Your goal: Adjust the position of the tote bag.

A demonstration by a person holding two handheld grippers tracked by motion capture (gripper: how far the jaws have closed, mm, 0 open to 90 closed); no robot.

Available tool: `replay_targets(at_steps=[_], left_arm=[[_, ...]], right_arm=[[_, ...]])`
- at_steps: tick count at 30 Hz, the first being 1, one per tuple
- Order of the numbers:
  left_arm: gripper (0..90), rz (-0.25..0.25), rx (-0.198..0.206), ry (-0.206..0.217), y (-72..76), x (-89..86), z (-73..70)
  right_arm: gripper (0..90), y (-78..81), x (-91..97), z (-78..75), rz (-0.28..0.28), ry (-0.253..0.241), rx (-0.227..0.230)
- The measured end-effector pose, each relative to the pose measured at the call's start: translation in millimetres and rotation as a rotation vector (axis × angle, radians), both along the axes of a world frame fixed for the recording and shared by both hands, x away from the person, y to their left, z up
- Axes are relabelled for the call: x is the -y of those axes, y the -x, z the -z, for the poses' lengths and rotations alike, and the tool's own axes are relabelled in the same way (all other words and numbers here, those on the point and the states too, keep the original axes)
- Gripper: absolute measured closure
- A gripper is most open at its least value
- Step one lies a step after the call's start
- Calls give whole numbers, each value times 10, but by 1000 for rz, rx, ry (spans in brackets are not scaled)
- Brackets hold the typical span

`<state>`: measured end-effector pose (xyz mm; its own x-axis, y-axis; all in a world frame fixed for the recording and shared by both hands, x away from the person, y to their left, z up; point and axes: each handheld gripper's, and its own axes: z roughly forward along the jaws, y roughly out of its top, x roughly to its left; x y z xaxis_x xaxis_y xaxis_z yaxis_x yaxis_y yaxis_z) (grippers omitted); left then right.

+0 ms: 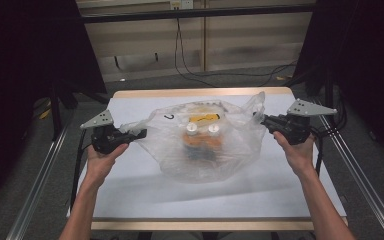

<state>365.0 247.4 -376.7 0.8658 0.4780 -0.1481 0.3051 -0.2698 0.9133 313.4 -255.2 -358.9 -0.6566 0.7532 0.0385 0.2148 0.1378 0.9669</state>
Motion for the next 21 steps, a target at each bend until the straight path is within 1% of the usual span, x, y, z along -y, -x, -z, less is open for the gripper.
replay_targets(at_steps=[2,4,5,7,10,12,13,14,15,17,18,21], left_arm=[[897,10,-10,-6,-5,-2,34],[898,13,-13,-22,2,-4,51],[898,22,-21,-18,9,-14,57],[898,39,-25,-20,30,-31,57],[899,72,-21,-13,78,-95,36],[900,61,-19,-31,101,-127,22],[900,58,-14,-39,101,-141,20],[900,66,-23,-33,95,-145,31],[899,59,-27,-35,89,-138,45],[900,62,-31,-45,61,-103,77],[899,66,-33,-61,45,-79,95],[899,59,-43,-71,19,-43,127]], right_arm=[[900,-8,1,30,2,1,-12],[900,4,18,31,13,5,-12],[900,14,34,25,15,2,-12],[900,41,66,20,23,-10,-14],[900,92,109,49,30,-4,-27],[900,125,139,76,48,19,-32],[900,135,160,90,50,15,-41],[900,138,176,105,55,13,-45],[900,136,186,121,63,14,-49],[900,114,190,152,68,22,-53],[900,99,178,165,71,16,-56],[900,48,141,205,76,23,-62]])
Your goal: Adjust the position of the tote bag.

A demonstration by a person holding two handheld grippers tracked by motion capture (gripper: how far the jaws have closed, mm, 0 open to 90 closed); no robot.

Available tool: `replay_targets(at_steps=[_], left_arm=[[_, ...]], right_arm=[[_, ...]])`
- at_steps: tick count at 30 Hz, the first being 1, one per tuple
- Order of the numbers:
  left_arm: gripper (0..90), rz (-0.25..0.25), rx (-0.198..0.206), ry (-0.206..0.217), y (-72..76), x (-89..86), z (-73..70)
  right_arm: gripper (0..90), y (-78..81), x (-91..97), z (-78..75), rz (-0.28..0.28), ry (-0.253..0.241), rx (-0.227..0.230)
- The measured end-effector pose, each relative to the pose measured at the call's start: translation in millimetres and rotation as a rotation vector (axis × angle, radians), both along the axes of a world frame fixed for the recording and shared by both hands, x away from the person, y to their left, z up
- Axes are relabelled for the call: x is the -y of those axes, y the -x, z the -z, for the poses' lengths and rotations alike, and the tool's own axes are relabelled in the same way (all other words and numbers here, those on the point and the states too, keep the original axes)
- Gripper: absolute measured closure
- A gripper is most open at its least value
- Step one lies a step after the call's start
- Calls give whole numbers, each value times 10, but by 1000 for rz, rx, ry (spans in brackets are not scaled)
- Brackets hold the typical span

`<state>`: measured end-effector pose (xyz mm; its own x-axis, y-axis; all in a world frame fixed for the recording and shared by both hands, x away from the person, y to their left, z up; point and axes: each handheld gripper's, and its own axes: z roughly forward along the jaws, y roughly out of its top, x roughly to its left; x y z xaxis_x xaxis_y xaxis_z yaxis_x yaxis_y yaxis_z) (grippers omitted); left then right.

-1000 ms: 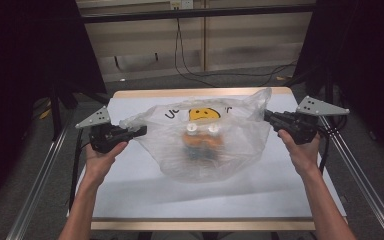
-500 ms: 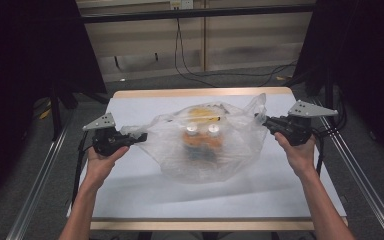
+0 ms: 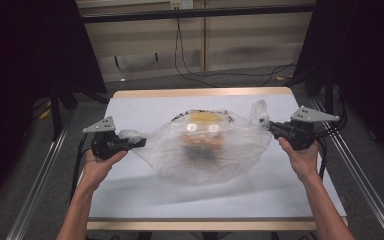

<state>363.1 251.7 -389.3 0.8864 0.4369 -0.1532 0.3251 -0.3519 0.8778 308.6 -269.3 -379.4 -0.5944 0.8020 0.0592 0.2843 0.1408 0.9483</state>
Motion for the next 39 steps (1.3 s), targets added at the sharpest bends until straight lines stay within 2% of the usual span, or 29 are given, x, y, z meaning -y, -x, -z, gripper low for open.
replay_targets(at_steps=[2,5,8,10,13,21,24,27,29,31,34,37,39], left_arm=[[899,-9,7,-8,-23,4,11],[899,-58,5,-5,-58,3,40],[899,-62,-1,-4,-120,12,89],[899,-55,-16,-22,-152,56,142],[899,-51,-28,-86,-170,120,212],[899,-25,-66,-89,-188,104,310],[899,-8,-70,-114,-182,130,327],[899,13,-87,-105,-176,146,338],[899,24,-80,-98,-160,126,320],[899,30,-81,-92,-147,94,297],[899,53,-85,-75,-135,64,279],[900,106,-81,-41,-111,40,248],[900,111,-85,-30,-104,17,236]], right_arm=[[900,-39,-37,38,0,17,-6],[900,-100,-101,87,13,25,-15],[900,-167,-148,148,24,45,-27],[900,-205,-169,188,29,59,-42],[900,-229,-200,231,26,84,-59],[900,-249,-247,335,-2,115,-96],[900,-238,-268,353,-9,129,-112],[900,-225,-279,378,-25,143,-122],[900,-205,-264,369,-28,152,-122],[900,-174,-217,345,-30,139,-116],[900,-139,-179,319,-32,125,-111],[900,-106,-172,307,-33,141,-108],[900,-84,-146,311,-36,139,-110]])
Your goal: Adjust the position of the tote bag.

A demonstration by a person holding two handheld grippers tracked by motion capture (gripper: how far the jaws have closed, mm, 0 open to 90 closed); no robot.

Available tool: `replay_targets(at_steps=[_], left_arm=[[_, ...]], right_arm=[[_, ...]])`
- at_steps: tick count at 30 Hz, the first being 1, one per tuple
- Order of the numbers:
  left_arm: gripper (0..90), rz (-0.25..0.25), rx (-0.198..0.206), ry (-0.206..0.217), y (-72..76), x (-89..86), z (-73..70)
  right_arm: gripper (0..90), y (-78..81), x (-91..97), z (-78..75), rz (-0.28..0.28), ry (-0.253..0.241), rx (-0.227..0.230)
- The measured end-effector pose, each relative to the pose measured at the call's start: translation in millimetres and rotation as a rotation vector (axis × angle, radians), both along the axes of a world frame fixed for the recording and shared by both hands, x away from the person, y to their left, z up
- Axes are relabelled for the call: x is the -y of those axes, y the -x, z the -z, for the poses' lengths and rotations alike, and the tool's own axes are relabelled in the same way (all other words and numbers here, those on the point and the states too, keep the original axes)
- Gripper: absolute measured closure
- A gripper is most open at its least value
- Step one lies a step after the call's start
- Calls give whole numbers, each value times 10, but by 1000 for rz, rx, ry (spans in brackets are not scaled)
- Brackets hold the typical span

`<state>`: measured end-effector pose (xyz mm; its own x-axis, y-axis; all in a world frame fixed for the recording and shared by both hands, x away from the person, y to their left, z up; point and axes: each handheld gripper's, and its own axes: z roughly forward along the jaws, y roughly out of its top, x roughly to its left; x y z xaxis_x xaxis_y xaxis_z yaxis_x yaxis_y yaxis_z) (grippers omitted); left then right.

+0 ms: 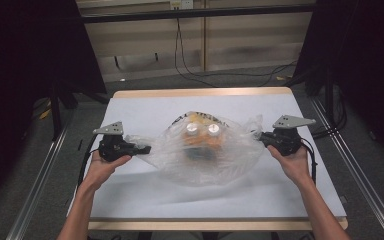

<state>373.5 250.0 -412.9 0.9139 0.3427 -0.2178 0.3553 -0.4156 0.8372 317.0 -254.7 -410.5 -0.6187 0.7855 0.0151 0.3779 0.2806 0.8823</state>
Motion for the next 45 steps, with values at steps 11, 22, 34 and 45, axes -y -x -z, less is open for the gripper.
replay_targets(at_steps=[11,22,34,45], left_arm=[[900,18,-2,-24,-2,11,12],[900,-131,34,-88,-75,15,65],[900,-101,-35,-228,-112,103,278],[900,-30,-68,-322,-102,254,448]], right_arm=[[900,38,24,9,-35,12,-15],[900,-36,7,86,33,34,-2],[900,-141,-9,277,7,124,-111],[900,-173,18,495,-36,235,-227]])
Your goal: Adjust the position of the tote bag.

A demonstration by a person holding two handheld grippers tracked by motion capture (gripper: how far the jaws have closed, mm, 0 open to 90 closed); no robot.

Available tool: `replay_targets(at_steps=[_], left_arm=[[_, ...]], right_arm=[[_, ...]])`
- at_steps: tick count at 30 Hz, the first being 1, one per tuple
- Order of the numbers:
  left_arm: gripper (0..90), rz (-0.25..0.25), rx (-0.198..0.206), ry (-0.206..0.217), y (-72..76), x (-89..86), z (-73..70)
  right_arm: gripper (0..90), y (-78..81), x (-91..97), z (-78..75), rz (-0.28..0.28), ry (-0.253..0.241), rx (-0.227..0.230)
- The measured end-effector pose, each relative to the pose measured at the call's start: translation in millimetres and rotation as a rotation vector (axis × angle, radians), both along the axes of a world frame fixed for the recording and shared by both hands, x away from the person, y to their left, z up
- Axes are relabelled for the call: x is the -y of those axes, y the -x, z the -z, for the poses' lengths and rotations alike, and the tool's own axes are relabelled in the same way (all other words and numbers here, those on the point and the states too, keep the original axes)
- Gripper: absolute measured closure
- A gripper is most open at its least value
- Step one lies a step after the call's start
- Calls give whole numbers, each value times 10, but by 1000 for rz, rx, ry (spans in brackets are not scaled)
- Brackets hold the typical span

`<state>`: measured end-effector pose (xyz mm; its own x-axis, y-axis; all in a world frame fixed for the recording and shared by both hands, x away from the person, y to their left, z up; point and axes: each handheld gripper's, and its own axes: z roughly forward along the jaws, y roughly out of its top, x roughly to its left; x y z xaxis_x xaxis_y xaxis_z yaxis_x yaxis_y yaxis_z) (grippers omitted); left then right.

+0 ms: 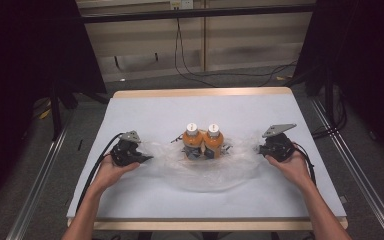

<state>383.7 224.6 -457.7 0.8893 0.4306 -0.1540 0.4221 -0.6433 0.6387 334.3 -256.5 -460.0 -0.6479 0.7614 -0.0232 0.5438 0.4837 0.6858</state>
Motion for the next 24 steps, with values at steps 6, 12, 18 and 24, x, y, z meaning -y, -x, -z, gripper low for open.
replay_targets(at_steps=[6,12,18,24], left_arm=[[900,23,-19,-41,18,20,62],[900,27,-24,-63,54,51,107],[896,23,-26,-68,138,66,102],[782,17,-22,-8,102,-8,79]], right_arm=[[900,5,6,62,-26,26,-28],[900,1,-1,142,-48,37,-61],[900,87,-67,125,-27,105,-39],[786,97,-39,140,-13,99,4]])
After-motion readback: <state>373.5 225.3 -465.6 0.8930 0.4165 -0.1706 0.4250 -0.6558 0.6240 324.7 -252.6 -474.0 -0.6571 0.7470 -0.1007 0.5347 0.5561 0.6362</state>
